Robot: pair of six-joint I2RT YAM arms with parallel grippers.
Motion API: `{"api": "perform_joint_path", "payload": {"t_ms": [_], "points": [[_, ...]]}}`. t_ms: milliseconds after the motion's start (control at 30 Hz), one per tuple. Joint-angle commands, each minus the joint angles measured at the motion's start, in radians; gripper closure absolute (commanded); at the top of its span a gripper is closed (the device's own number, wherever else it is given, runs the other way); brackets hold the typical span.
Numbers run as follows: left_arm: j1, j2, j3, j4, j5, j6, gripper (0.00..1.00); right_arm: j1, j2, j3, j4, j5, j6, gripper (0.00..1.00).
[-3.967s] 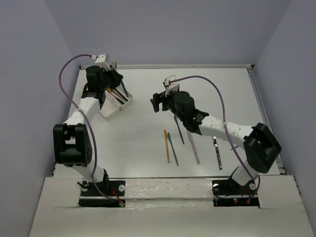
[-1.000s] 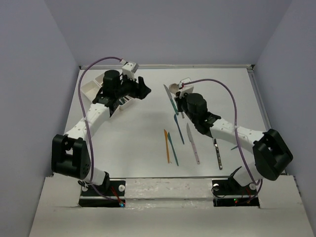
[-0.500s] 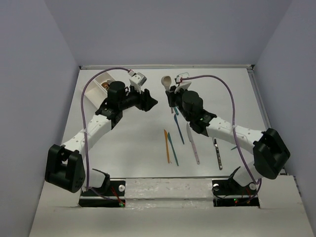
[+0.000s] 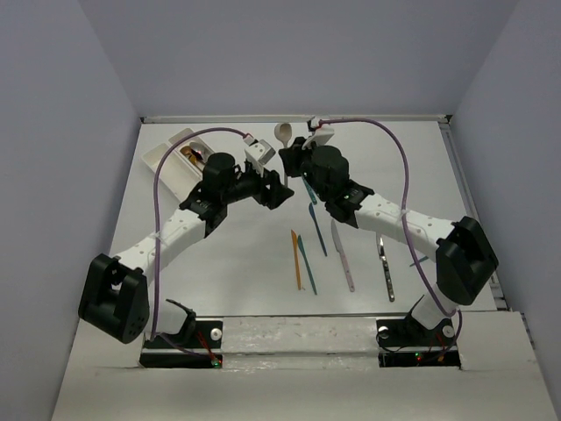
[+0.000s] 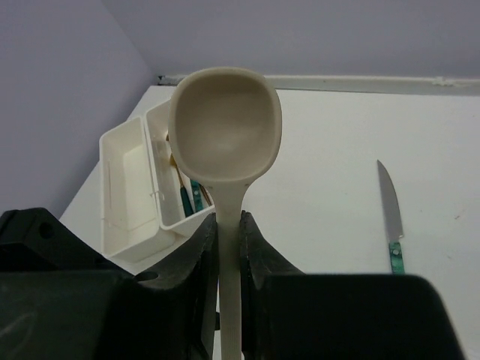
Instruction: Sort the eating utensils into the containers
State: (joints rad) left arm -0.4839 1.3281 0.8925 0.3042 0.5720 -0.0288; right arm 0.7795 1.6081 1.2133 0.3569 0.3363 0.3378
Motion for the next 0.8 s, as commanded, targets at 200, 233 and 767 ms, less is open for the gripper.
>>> {"api": "perform_joint_path", "payload": {"t_ms": [200,233,767], "points": [[0.001,0.019,0.06,0.098,-0.162,-0.052,0.37,0.012,-0.002,0.043,0.014,-0.074,0.072,1.0],[0.002,0.025,0.065,0.098,-0.178,-0.056,0.38,0.012,-0.005,0.042,0.016,-0.077,0.075,1.0],[0.028,0.098,0.086,0.113,-0.192,-0.134,0.94,0.021,0.042,0.057,0.014,-0.129,0.102,1.0]]}}
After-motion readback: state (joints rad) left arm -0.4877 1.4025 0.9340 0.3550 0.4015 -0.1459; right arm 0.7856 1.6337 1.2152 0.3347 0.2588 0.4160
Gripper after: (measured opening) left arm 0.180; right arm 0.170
